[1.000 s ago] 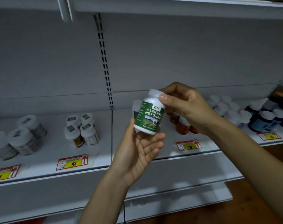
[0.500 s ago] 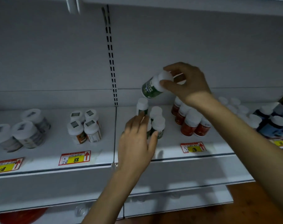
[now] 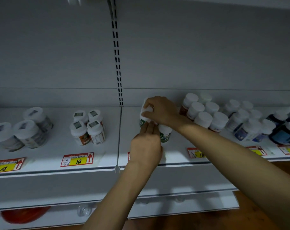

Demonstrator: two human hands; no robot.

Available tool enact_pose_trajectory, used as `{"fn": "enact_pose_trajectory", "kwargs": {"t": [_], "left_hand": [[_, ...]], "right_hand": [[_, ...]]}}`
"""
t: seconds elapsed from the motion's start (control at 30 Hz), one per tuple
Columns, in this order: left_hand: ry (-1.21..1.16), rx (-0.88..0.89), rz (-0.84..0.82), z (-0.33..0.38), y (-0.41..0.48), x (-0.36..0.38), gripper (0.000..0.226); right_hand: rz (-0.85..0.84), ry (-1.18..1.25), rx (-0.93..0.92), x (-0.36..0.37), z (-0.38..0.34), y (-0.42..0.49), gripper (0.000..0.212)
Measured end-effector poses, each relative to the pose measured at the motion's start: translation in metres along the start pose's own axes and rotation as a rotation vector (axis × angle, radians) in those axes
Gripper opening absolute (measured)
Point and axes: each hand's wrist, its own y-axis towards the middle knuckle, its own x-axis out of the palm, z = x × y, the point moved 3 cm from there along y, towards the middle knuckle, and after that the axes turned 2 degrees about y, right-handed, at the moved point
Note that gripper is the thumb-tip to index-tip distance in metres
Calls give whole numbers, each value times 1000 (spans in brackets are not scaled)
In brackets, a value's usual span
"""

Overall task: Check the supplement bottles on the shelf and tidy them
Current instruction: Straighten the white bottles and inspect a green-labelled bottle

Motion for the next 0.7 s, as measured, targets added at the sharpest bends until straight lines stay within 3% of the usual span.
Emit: {"fn": "enact_pose_trajectory", "kwargs": {"t": [0.13,0.3,0.4,0.5,0.6,0.7], "left_hand": [[3,11,8,0,1,-1,69],[-14,23,8,1,4,-8,56],[-1,24,35,1,6,-10,44],[25,20,45,1,6,-8,44],[18,26,40,-1,6,-9,44],[-22,44,23,-4,6,-8,46]], "right_hand": [[-53,-36,4,7,2,5,25],[100,19,87,-3,3,27,33],[-59,-32,241,2,9,41,52],[-142,-18,309,8,15,47,51],[0,27,261,-2,9,41,45],[232,61,95,-32,-9,22,44]]}}
